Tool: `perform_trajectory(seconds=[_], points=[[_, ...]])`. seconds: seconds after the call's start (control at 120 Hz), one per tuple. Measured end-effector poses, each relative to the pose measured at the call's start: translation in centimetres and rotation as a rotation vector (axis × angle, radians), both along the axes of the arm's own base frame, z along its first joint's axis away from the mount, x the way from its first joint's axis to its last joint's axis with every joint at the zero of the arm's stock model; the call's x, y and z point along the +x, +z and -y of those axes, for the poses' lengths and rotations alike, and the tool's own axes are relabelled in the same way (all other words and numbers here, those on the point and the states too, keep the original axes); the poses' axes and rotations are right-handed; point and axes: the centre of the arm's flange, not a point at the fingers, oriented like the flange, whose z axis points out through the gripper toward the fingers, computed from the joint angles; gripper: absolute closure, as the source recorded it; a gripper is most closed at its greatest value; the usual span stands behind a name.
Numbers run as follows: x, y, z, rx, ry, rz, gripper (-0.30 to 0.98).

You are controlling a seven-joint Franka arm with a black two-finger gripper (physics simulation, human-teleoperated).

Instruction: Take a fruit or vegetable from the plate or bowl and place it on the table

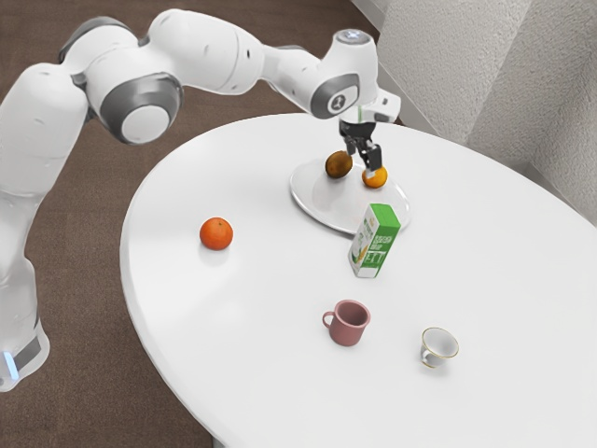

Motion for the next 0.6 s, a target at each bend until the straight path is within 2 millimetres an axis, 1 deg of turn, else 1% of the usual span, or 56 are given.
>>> perform_trajectory(seconds=[0.075, 0.142, 0.192, 0.283, 0.417, 0.6], points=[[1.0, -0.3, 0.6, 0.010, -0.011, 0.005, 0.02], [1.4, -1.3, 0.8, 0.011, -0.012, -0.006, 0.02], [1.6, -1.7, 0.7, 0.010, -0.010, -0.011, 0.02], [1.6, -1.9, 0.4, 0.009, -0.004, -0.011, 0.02], [1.9, -2.8, 0.4, 0.015, -0.002, -0.009, 0.02], [2.6, -3.4, 0.5, 0.025, -0.003, 0.004, 0.02]])
